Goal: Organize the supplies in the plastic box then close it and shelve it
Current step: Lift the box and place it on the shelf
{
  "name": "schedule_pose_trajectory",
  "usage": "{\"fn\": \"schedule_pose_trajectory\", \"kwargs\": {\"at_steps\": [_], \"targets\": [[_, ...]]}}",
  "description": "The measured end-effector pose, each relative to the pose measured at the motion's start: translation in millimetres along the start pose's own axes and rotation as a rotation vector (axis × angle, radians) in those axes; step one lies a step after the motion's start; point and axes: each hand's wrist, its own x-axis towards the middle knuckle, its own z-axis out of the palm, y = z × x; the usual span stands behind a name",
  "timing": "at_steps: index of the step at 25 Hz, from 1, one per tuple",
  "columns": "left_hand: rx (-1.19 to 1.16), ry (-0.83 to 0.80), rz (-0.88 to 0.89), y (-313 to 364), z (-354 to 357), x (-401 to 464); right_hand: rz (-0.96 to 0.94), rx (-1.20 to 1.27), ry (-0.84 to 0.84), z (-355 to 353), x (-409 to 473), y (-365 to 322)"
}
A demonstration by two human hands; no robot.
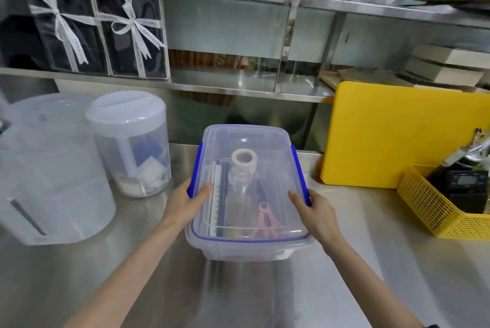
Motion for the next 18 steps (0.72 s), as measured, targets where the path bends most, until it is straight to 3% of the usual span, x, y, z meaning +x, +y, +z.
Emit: {"fn": "schedule_pose_trajectory", "kwargs": {"at_steps": [18], "targets": [[0.037, 0.071, 0.113, 106.8, -38.7, 70.0, -0.143, 0.098, 0.046, -12.4, 77.1, -99.3]]}}
